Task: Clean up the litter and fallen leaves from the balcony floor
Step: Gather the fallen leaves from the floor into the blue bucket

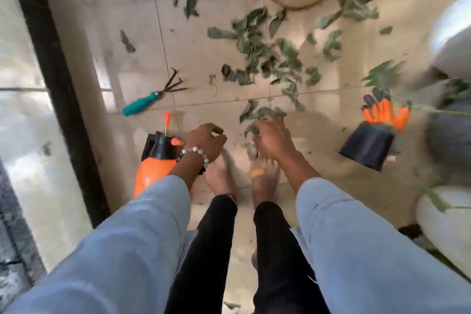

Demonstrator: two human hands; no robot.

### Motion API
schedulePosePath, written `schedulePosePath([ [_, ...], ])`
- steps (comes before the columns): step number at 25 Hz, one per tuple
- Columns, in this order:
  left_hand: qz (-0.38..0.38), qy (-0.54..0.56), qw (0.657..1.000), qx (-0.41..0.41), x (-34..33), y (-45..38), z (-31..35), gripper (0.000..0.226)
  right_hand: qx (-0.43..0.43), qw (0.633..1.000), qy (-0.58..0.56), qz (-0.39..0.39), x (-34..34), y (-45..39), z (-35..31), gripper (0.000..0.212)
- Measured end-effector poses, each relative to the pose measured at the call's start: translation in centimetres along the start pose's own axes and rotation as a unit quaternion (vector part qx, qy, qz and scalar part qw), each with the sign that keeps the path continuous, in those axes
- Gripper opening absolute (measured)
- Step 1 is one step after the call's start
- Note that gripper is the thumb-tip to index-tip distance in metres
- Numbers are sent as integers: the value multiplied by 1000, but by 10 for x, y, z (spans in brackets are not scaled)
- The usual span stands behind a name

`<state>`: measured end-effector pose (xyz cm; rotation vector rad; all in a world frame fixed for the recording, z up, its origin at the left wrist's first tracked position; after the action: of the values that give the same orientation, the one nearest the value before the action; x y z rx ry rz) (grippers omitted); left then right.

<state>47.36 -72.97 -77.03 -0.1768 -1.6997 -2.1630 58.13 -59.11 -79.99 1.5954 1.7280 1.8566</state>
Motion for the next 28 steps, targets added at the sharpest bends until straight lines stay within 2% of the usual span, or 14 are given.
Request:
schedulePosePath([
  [4, 9, 138, 989, 51, -31, -60, -39, 35, -30, 997, 36, -68, -50, -66, 5, 54],
  [6, 13, 162, 985, 59, -43, -76, -45, 35, -31, 997, 47, -53, -57, -79, 2, 55],
  [8, 25, 182, 981, 60, -49, -80, -41, 34, -5, 999, 30, 20, -50, -80, -4, 50],
  [10, 38, 260, 961, 81, -52, -74, -31, 35, 47, 983, -138, 114, -35, -64, -12, 36],
  [11, 34, 329, 937, 111, -56, -69, -26, 37, 70, 959, -246, 122, -28, -52, -14, 29],
  [12, 20, 400, 905, 143, -63, -64, -21, 39, 94, 936, -326, 91, -24, -39, -16, 24],
  [14, -2, 479, 862, 167, -74, -57, -12, 31, 143, 913, -380, 26, -25, -20, -21, 23],
  [16, 6, 480, 863, 159, -76, -53, -5, 17, 109, 899, -419, 68, -17, -17, 4, 24],
  [18, 36, 438, 887, 143, -71, -58, -5, 27, -2, 910, -357, 212, -7, -29, 53, 20],
  [19, 48, 419, 897, 136, -68, -62, -8, 31, -52, 928, -274, 246, -6, -38, 70, 21],
  [21, 61, 393, 910, 121, -61, -74, -16, 31, -99, 974, -133, 157, -25, -64, 79, 36],
  [23, 65, 379, 915, 123, -60, -81, -29, 37, -74, 994, -29, 80, -44, -83, 66, 41],
  [25, 61, 407, 898, 155, -66, -81, -41, 53, -48, 992, 42, 107, -53, -96, 55, 29],
  [28, 53, 475, 856, 197, -76, -74, -51, 58, -19, 973, 65, 219, -47, -102, 56, 14],
])
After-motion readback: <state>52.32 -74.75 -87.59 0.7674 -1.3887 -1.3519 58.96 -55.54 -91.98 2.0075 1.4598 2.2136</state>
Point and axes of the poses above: each hand's wrist, its own y-axis away from the middle knuckle, its own x-axis out of the back of the hand, z = x × y, the point moved 8 cm from there along -y, towards the middle knuckle, and after that the axes turned 4 degrees about y, right-handed, at the moved point
